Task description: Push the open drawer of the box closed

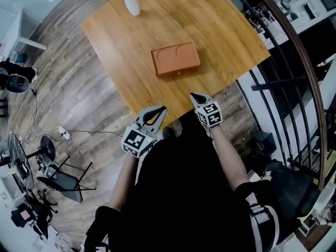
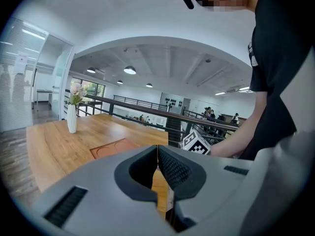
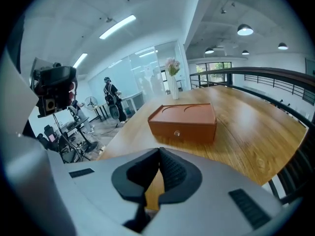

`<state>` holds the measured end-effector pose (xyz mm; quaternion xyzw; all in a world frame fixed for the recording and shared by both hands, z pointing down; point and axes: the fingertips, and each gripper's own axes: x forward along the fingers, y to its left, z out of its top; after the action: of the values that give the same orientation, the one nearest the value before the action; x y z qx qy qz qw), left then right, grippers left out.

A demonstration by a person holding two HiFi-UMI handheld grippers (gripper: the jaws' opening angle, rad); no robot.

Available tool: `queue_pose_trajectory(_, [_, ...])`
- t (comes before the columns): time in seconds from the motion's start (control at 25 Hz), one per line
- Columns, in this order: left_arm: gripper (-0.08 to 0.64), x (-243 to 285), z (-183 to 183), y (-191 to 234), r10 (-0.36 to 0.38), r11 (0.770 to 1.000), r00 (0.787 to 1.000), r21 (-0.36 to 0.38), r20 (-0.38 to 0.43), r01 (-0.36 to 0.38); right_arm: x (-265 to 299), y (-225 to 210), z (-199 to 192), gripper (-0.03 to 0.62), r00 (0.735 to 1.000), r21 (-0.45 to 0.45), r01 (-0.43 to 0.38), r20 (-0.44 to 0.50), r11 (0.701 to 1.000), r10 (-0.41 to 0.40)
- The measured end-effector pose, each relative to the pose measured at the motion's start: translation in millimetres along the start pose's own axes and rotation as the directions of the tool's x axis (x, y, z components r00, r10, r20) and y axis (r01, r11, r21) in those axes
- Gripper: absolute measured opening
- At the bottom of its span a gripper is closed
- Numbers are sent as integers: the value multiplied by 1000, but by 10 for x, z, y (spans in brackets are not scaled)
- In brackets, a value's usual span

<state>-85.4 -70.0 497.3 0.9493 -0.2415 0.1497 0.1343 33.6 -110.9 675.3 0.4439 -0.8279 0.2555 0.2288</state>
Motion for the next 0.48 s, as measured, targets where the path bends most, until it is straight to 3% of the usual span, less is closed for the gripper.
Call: queue_pose_trajectory(0.48, [24,-398,-242,-154,4,1000,1000,-11,14,-4,-525,484,176,15,991,-89,31,133,996,-19])
